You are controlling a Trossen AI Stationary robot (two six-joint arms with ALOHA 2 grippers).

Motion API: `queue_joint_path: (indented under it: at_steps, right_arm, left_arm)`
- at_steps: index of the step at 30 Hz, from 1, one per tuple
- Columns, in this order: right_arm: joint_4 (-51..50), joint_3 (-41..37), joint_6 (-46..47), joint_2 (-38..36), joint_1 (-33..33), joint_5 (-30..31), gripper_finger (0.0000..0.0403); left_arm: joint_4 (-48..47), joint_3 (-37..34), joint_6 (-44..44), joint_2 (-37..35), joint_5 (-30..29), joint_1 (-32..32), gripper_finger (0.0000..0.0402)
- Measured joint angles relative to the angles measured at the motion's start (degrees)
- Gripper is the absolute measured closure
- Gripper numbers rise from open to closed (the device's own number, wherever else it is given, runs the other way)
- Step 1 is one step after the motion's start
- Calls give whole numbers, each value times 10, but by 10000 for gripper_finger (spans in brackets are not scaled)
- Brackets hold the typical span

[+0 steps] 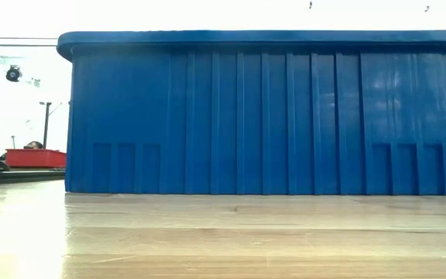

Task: Pick and place slides into bin
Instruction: Put the black slide into the blue container

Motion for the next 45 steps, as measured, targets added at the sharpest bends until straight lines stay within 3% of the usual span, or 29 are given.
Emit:
queue_joint_path:
  at_steps: [3, 9, 12, 17, 21, 24, 30, 37, 40, 42, 45]
  right_arm:
    - [13, 0, 0, 0, 2, -9, 342]
    - [22, 0, 0, 0, 2, -13, 342]
    - [20, 0, -1, -1, 2, -21, 342]
    - [16, 0, -16, 0, 2, -22, 342]
    - [13, 0, -56, -2, 2, -21, 338]
    - [5, 0, -103, -7, 2, -11, 291]
    - [-72, 5, -184, -51, 2, 78, 202]
    - [-131, 5, -185, -87, 31, 96, 180]
    - [-139, 4, -218, -79, 66, 110, 184]
    - [-144, 4, -248, -66, 98, 146, 184]
    - [-165, 4, -312, -42, 156, 247, 184]
  left_arm:
    - [14, 0, -3, 6, 50, 14, 168]
    - [76, 0, -27, 33, 81, 27, 181]
    - [93, 1, -28, 39, 103, 33, 221]
    - [94, 1, -28, 49, 125, 41, 341]
    - [94, 1, -28, 51, 129, 47, 349]
    - [90, 1, -28, 51, 135, 53, 349]
    - [13, 1, -28, 35, 152, 72, 349]
    - [15, 0, -226, 57, 151, 109, 349]
    - [54, 0, -313, 91, 187, 127, 349]
    - [93, 0, -364, 115, 239, 139, 349]
    - [162, 1, -417, 144, 266, 150, 349]
